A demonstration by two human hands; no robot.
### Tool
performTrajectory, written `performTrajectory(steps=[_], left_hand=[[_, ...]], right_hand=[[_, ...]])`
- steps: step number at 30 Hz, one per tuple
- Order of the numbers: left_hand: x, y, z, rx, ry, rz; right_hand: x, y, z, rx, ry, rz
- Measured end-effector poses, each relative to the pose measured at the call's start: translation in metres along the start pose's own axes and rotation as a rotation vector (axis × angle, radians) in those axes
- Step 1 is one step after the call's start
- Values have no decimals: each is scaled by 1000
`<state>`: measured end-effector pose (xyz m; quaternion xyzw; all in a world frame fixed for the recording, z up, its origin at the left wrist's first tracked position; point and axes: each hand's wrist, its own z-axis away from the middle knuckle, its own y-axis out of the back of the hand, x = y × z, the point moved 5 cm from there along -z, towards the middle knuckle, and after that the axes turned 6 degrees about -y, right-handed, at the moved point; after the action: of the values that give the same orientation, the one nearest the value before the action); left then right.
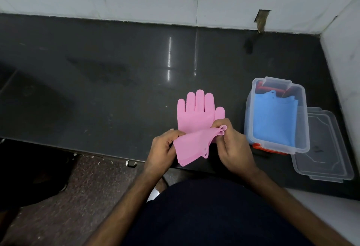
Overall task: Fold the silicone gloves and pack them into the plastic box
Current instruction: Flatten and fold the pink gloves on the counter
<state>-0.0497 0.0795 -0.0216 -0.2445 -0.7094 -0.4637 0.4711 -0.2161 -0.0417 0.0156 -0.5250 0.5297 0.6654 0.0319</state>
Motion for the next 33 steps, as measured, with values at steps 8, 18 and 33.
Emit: performTrajectory(steps=[8, 18, 33], left_hand=[[6, -6, -8, -101, -27, -111], [-12, -13, -34, -134, 352, -109], [-21, -3, -66, -438, 502, 303]], right_hand=[[15, -4, -5, -7, -149, 53], [35, -15, -29, -135, -410, 185], [51, -29, -57, -133, -571, 250]])
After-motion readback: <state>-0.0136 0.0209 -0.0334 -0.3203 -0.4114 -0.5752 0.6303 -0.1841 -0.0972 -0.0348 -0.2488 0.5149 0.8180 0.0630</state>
